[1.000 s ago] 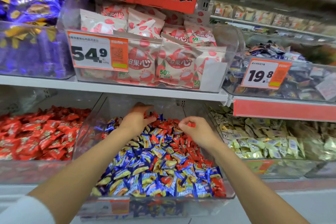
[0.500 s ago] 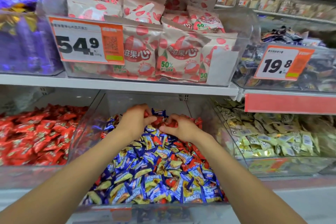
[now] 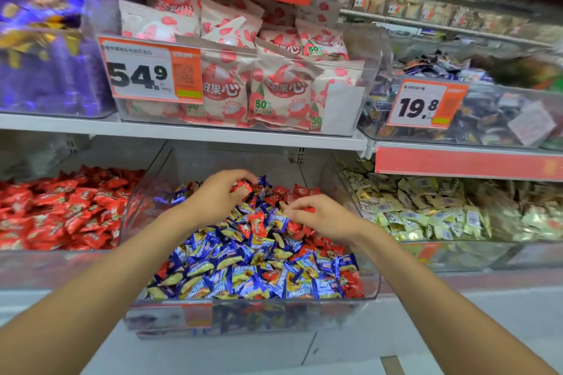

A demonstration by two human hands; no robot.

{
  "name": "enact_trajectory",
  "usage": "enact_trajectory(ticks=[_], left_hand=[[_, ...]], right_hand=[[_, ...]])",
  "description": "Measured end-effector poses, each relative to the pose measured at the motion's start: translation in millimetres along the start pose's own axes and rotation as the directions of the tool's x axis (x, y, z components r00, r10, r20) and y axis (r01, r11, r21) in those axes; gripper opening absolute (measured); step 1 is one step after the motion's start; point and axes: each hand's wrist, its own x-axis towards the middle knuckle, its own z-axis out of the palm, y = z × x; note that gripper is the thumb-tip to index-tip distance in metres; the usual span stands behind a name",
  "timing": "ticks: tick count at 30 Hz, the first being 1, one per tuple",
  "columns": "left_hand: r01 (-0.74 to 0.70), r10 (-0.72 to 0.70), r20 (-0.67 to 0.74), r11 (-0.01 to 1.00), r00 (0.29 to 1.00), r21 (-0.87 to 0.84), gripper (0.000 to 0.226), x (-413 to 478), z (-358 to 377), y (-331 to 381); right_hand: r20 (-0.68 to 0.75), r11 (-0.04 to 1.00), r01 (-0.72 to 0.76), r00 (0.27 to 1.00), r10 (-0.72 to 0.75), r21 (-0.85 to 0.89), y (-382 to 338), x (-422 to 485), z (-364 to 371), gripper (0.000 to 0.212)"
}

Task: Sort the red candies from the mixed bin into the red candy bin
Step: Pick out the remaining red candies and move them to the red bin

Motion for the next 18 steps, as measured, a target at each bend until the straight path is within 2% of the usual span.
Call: enact_trajectory(ticks=[3, 6, 7, 8, 11, 15, 18], left_hand=[[-0.007, 0.002, 0.09, 0.998, 0.996, 0.059, 0.013, -0.4, 15.5, 0.7], [0.017, -0.1, 0.299, 0.963, 0.949, 0.267, 0.042, -3.0, 25.4, -7.0], [0.007, -0.115, 0.324, 0.948, 0.939, 0.318, 0.046, -3.5, 26.3, -9.8], [0.003, -0.11, 0.314, 0.947, 0.943, 0.322, 0.044, -3.3, 26.0, -12.9], [-0.006, -0.026, 0.172, 0.983, 0.985, 0.182, 0.024, -2.1, 18.6, -19.0], [0.016, -0.02, 0.023, 0.986, 1.0, 0.168, 0.025, -3.7, -0.9, -21.4], [0.066, -0.075, 0.047, 0.981, 0.996, 0.182, 0.011, -8.4, -11.1, -28.2]], right_hand=[[-0.025, 0.999, -0.029, 0.999, 0.03, 0.04, -0.6, -9.4, -1.5, 0.018], [-0.073, 0.994, -0.04, 0.996, 0.048, 0.101, 0.1, -10.2, -0.1, 0.017], [-0.091, 0.991, -0.044, 0.994, 0.056, 0.128, -0.7, -10.0, 0.3, 0.015], [-0.111, 0.988, -0.042, 0.992, 0.059, 0.151, -2.3, -9.4, 0.3, 0.014], [-0.174, 0.986, -0.033, 0.983, 0.062, 0.166, -4.5, -4.5, -1.9, 0.019], [-0.253, 0.99, 0.012, 0.967, 0.025, 0.143, -2.8, 2.6, -2.0, 0.02], [-0.306, 0.987, 0.038, 0.952, 0.013, 0.159, -4.0, 7.8, -0.6, 0.04]])
